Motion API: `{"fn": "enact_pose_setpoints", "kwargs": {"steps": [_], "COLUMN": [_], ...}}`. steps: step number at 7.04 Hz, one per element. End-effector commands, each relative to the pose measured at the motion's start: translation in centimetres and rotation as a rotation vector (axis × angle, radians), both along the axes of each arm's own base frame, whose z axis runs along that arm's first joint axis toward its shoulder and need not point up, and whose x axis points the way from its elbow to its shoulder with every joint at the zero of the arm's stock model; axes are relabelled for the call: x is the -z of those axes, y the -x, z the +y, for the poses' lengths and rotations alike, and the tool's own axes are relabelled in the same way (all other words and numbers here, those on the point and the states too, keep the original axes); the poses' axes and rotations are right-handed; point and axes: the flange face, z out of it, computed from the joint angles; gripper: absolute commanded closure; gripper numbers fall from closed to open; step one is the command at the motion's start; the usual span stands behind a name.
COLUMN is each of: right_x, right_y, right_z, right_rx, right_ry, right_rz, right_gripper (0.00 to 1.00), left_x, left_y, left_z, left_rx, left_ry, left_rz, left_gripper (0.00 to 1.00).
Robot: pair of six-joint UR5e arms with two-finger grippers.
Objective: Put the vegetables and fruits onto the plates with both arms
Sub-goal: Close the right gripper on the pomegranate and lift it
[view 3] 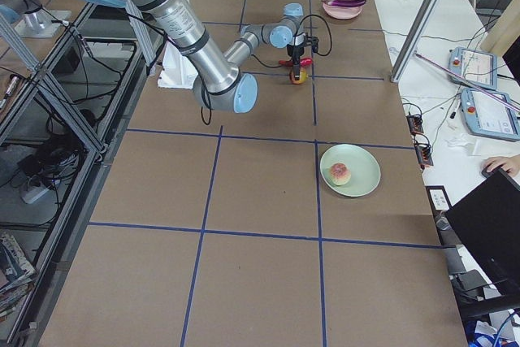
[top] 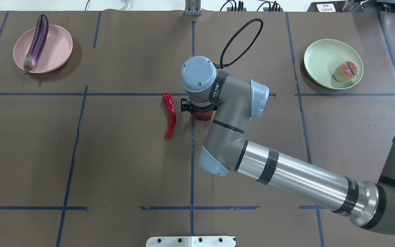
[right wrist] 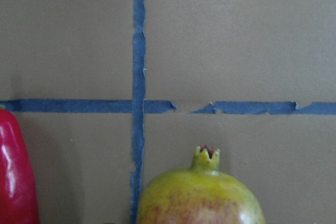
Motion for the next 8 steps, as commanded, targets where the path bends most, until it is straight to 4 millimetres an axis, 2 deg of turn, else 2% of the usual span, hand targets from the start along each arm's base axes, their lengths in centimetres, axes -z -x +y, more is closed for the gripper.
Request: {"fn": "enact_pose_setpoints", "kwargs": {"steps": [1, 2, 3, 4, 5, 6, 7, 8], "right_x": [-0.5, -0.5, -1.2, -0.2, 0.5, 0.2, -2.6, -7.5], "right_y": [0.5, 0.5, 0.5, -0.7, -3.6, -7.5, -12.0, -17.8], "right_z": [-0.3, -0.3, -0.2, -0.5, -3.0, -6.3, -9.9, -13.4], "right_rx": [0.002, 0.06, 0.083, 0.074, 0.058, 0.08, 0.139, 0.222], "right_ry": [-0.001, -0.032, -0.033, -0.04, -0.008, -0.005, -0.056, -0.11], "right_rz": [0.004, 0.012, 0.022, 0.008, -0.005, -0.021, 0.006, 0.047], "right_gripper": [0.0, 0.23, 0.65, 0.85, 0.85, 0.85, 0.85, 0.85], "left_x": [-0.1, -0.1, -0.2, -0.2, -0.3, -0.5, -0.6, -0.4], "left_y": [-0.1, -0.1, -0.1, -0.3, -0.4, -0.5, -0.8, -0.9], "left_z": [0.0, 0.0, 0.0, 0.0, 0.1, 0.0, 0.1, 0.1], "left_rx": [-0.002, -0.002, -0.002, -0.005, -0.006, -0.008, -0.014, -0.016], "left_ry": [0.002, 0.002, 0.005, 0.005, 0.006, 0.009, 0.011, 0.007], "left_rz": [0.0, 0.0, -0.001, -0.001, -0.002, -0.002, -0.003, 0.0], "left_gripper": [0.0, 0.0, 0.0, 0.0, 0.0, 0.0, 0.0, 0.0]}}
